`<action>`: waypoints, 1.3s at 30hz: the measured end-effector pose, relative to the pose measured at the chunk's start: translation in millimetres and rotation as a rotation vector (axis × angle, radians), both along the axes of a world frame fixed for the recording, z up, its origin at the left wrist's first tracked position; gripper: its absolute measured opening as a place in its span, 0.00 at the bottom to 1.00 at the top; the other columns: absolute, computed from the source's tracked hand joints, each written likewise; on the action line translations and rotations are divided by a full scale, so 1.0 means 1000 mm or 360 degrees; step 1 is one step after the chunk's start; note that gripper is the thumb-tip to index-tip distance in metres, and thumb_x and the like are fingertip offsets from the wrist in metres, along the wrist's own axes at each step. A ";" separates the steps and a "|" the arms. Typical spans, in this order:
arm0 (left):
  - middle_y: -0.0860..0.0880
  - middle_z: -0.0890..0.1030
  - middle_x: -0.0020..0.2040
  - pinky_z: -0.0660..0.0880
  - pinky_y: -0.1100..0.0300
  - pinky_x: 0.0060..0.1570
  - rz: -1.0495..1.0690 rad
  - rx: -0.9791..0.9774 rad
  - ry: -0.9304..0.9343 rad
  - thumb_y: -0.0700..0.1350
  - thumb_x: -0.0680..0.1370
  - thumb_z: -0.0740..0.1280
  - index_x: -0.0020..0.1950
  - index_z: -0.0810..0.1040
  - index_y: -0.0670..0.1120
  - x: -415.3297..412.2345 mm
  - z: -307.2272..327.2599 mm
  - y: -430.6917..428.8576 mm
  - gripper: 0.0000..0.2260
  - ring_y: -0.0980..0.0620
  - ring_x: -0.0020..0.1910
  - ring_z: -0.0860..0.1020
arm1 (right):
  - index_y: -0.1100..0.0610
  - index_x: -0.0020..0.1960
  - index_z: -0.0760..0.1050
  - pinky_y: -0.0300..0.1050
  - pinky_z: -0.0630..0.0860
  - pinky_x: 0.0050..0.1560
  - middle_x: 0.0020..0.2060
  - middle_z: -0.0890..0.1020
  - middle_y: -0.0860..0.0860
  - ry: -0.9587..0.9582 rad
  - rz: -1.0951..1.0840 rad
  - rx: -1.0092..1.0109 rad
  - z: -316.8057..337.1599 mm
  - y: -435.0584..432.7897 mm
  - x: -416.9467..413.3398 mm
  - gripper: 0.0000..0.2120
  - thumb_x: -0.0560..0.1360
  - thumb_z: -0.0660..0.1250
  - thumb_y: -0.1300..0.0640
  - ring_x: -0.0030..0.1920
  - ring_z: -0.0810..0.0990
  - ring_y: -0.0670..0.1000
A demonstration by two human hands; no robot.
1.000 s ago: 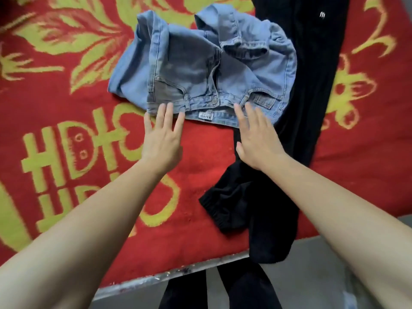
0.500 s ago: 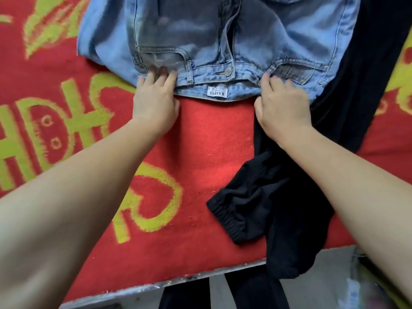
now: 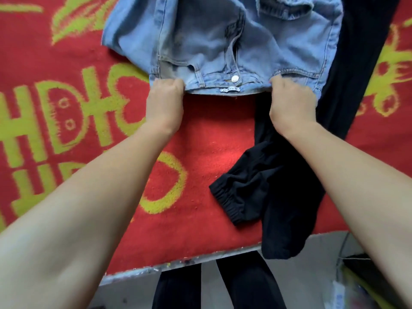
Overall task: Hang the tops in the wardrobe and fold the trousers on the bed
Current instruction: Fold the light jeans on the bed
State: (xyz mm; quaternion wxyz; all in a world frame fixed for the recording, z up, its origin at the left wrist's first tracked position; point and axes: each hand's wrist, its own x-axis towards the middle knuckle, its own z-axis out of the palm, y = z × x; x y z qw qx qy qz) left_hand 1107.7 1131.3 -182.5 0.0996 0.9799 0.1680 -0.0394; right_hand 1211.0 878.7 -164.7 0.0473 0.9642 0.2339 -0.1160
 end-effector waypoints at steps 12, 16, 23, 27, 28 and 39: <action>0.37 0.76 0.40 0.63 0.49 0.35 0.0012 0.0064 0.0297 0.29 0.70 0.65 0.47 0.76 0.37 -0.205 0.171 0.013 0.08 0.36 0.40 0.76 | 0.58 0.65 0.75 0.53 0.75 0.60 0.61 0.76 0.60 0.0797 0.0679 -0.0414 0.145 0.017 -0.125 0.15 0.83 0.59 0.52 0.63 0.75 0.61; 0.35 0.76 0.43 0.64 0.48 0.35 0.0105 0.0216 0.0192 0.29 0.70 0.64 0.48 0.76 0.36 -0.225 0.249 0.026 0.08 0.35 0.42 0.76 | 0.54 0.61 0.78 0.50 0.73 0.48 0.59 0.80 0.54 0.0577 0.0812 -0.0473 0.217 0.036 -0.122 0.11 0.81 0.61 0.56 0.60 0.79 0.57; 0.36 0.75 0.42 0.68 0.44 0.36 0.0248 0.0629 -0.0053 0.32 0.72 0.65 0.52 0.76 0.37 -0.242 0.384 0.059 0.10 0.36 0.42 0.75 | 0.60 0.62 0.66 0.48 0.67 0.41 0.53 0.82 0.55 -0.0022 0.0793 -0.0157 0.359 0.070 -0.093 0.14 0.77 0.60 0.64 0.52 0.82 0.59; 0.34 0.74 0.42 0.71 0.42 0.37 0.0304 0.0812 -0.0298 0.31 0.72 0.64 0.51 0.75 0.35 -0.246 0.460 0.077 0.09 0.34 0.42 0.75 | 0.60 0.58 0.67 0.50 0.65 0.39 0.52 0.80 0.58 -0.0316 0.0741 0.0198 0.446 0.094 -0.090 0.10 0.78 0.57 0.67 0.50 0.82 0.62; 0.34 0.74 0.42 0.71 0.42 0.37 0.0294 0.0862 -0.0392 0.32 0.72 0.64 0.51 0.74 0.36 -0.247 0.477 0.081 0.08 0.34 0.42 0.75 | 0.60 0.59 0.67 0.50 0.65 0.39 0.53 0.79 0.59 -0.0397 0.0722 0.0263 0.467 0.097 -0.092 0.11 0.78 0.56 0.67 0.50 0.82 0.63; 0.36 0.74 0.45 0.71 0.42 0.43 0.0241 0.0990 -0.0870 0.58 0.78 0.66 0.53 0.77 0.40 -0.328 0.624 0.120 0.20 0.35 0.47 0.75 | 0.58 0.60 0.76 0.51 0.70 0.43 0.53 0.73 0.57 -0.0734 0.0683 0.0381 0.626 0.102 -0.189 0.12 0.78 0.59 0.63 0.53 0.79 0.62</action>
